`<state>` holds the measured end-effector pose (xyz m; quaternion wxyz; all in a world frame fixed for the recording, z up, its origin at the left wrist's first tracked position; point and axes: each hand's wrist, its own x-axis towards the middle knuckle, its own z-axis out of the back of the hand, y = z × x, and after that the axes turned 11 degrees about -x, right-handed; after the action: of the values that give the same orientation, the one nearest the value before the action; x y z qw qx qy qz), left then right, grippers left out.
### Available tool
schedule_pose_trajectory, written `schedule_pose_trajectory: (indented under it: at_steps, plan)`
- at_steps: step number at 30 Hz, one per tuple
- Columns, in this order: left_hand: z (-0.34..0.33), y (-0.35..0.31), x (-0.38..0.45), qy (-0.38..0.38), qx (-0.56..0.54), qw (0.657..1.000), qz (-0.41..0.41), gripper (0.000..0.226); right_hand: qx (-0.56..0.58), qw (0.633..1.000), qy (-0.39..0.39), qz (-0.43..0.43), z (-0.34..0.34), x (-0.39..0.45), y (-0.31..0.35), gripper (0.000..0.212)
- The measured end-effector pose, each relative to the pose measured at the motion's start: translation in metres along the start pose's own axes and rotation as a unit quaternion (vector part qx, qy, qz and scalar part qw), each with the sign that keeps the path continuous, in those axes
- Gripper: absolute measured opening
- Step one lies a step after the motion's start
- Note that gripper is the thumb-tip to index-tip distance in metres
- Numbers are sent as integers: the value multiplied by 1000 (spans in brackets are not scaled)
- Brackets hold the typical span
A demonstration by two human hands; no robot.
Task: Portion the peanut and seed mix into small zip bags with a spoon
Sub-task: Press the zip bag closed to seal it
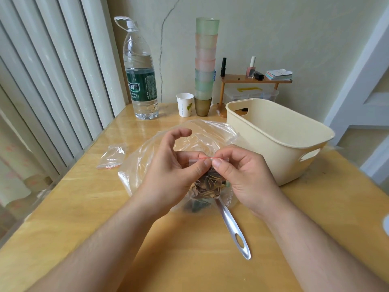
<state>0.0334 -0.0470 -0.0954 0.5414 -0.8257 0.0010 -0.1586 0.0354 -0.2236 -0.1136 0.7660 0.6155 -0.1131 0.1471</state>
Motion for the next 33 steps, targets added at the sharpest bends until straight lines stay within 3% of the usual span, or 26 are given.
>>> schedule_pose_trajectory:
  at_steps: [7, 13, 21, 27, 33]
  plan:
    - [11, 7, 7, 5, 49, 999, 0, 20, 64, 997, -36, -15, 3, 0, 6, 5]
    - [12, 9, 7, 9, 54, 998, 0, 18, 49, 998, -24, -6, 4, 0, 4, 15]
    - [10, 11, 5, 30, 86, 996, 3, 16, -24, 999, -24, 23, 4, 1, -1, 4]
    - [10, 10, 6, -3, 75, 997, -7, 16, 1, 999, -35, 10, 3, 2, -2, 10]
    - [11, 10, 5, 19, 99, 995, -7, 13, -30, 999, -11, 19, 6, 1, -2, 5]
